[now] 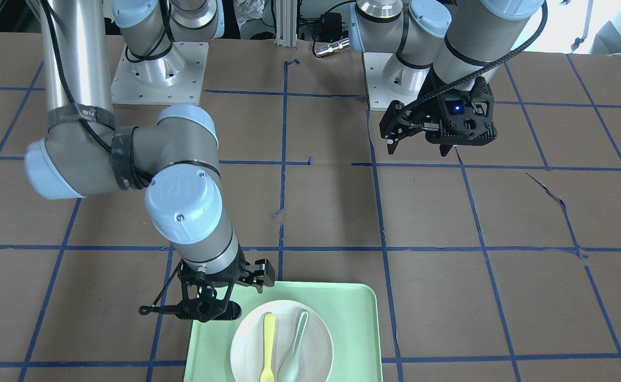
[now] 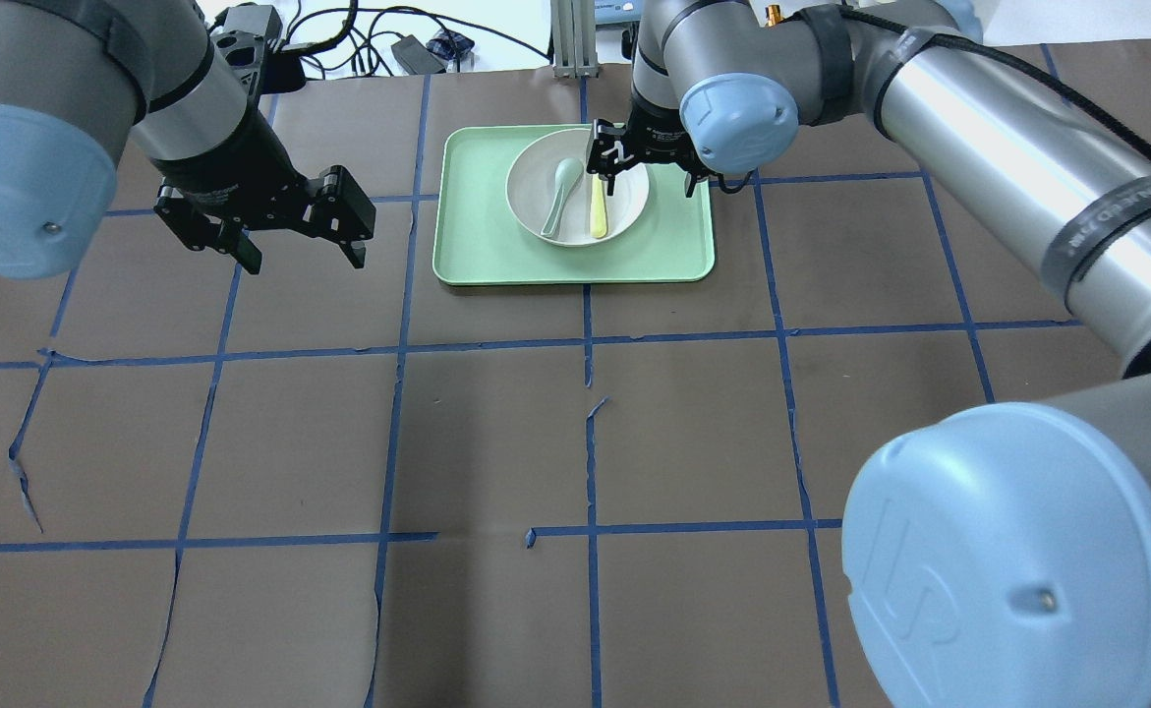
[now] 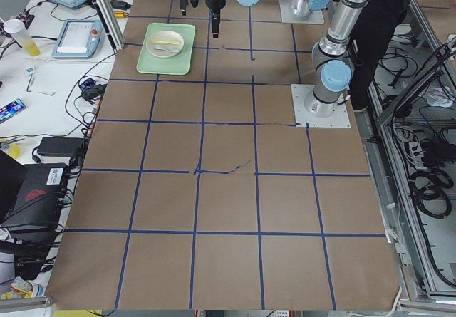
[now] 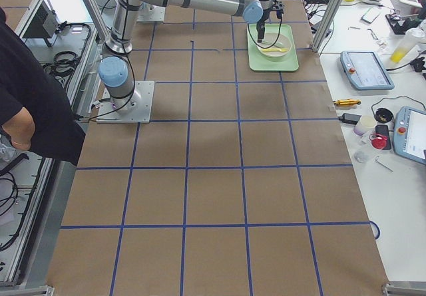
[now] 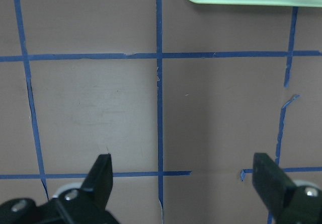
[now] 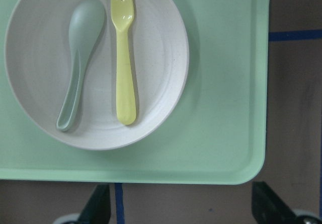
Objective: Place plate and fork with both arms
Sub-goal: 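Reach the right gripper over the plate toward the yellow fork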
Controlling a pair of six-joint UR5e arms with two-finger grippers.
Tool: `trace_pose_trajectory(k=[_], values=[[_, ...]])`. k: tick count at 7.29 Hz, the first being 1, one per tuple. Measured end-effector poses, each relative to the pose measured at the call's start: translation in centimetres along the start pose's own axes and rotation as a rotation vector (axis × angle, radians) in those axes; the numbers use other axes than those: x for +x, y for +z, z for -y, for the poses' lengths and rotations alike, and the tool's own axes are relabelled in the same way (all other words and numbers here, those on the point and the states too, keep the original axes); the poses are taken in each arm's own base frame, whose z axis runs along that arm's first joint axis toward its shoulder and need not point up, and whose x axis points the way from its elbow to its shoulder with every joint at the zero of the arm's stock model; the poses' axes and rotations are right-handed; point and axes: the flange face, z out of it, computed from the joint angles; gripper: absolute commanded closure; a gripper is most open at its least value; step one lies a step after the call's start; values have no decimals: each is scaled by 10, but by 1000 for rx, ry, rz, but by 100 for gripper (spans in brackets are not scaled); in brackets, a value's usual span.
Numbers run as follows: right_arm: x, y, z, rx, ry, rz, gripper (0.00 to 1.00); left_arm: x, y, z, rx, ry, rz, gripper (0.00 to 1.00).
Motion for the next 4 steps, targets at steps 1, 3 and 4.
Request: trace_pose_trajectory(k=[1, 3, 4], values=[[-6, 21, 16, -13, -7, -4, 6, 0, 3, -1, -6, 1, 0, 0], [-23, 33, 56, -16, -15, -6, 6, 0, 9, -2, -18, 2, 0, 0], [-31, 38, 68, -17, -20, -4, 6, 0, 11, -2, -21, 2, 0, 0]])
